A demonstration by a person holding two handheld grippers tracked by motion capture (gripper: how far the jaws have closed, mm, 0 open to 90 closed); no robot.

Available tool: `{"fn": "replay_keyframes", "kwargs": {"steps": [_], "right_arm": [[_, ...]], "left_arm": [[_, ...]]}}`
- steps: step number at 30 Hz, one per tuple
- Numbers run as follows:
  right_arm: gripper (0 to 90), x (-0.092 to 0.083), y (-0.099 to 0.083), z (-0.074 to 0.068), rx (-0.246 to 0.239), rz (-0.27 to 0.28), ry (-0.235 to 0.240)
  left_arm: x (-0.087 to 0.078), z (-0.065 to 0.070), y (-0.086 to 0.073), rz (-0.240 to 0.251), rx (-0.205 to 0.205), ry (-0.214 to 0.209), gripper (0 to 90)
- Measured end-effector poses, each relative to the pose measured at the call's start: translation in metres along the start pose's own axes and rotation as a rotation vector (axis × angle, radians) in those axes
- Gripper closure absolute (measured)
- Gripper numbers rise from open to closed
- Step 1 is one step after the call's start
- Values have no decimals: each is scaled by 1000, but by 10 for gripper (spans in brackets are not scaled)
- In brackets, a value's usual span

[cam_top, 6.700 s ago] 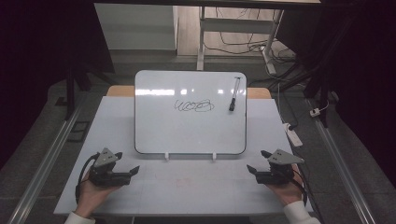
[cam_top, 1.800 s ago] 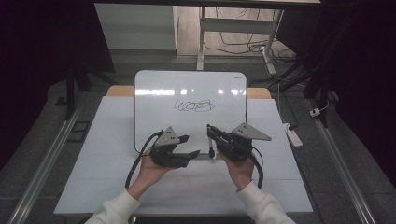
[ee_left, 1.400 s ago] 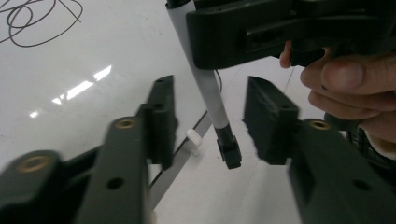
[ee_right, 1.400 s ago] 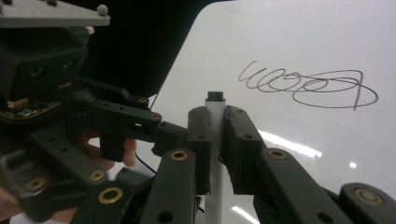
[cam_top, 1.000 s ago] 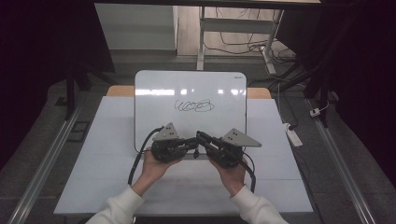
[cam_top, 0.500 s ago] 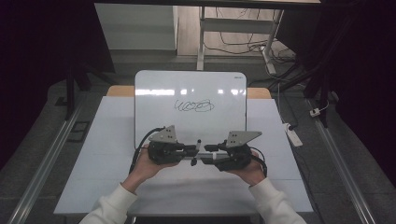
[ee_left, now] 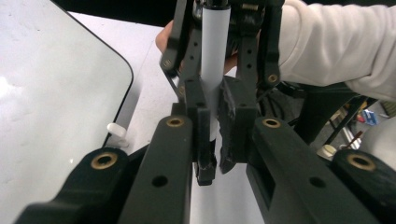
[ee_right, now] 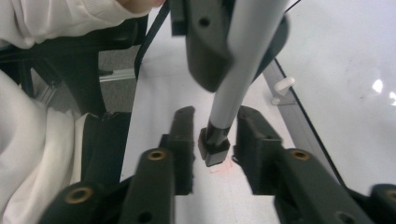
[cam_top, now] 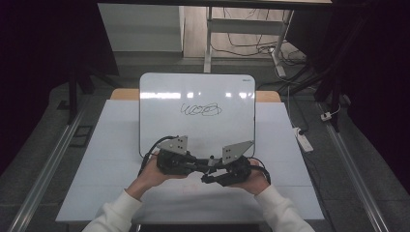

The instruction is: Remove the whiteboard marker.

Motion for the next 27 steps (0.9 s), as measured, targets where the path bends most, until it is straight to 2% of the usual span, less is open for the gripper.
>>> {"fn": "replay_keyframes", "kwargs": {"steps": [6, 9, 12, 14, 16, 17, 18, 21, 22, 27], "right_arm": [[760, 2, 0, -1, 1, 0, 11], [771, 3, 0, 0, 15, 20, 2], [774, 2, 1, 2, 21, 29, -38], [774, 0, 0, 5, 33, 45, -74], [774, -3, 0, 9, 48, 70, -112], [774, -4, 0, 11, 56, 76, -127], [774, -6, -1, 14, 64, 85, -159], [774, -12, 0, 20, 95, 124, -215], [774, -14, 0, 22, 103, 137, -234], [774, -24, 4, 32, 149, 200, -315]], "left_arm": [[1, 1, 0, -2, 9, -10, 816], [2, 0, 0, -1, 4, 17, 794], [-2, -1, 0, 2, -16, 84, 592], [-10, 0, -1, 5, -31, 154, 493], [-19, 2, -5, -6, -53, 229, 433], [-25, 3, -11, -23, -68, 291, 417], [-31, 5, -17, -37, -82, 333, 398], [-49, 9, -40, -64, -131, 426, 380], [-54, 10, -49, -70, -145, 454, 377], [-78, 19, -91, -92, -220, 538, 375]]}}
Point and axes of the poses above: each handheld gripper's, and its own axes: x roughly forward along the jaws, y roughly out of its top, z roughly to its right, the point moved 5 cm from there along x, roughly forward along the jaws, and after that the axes turned 1 degree about -z, right-handed, at the moved point
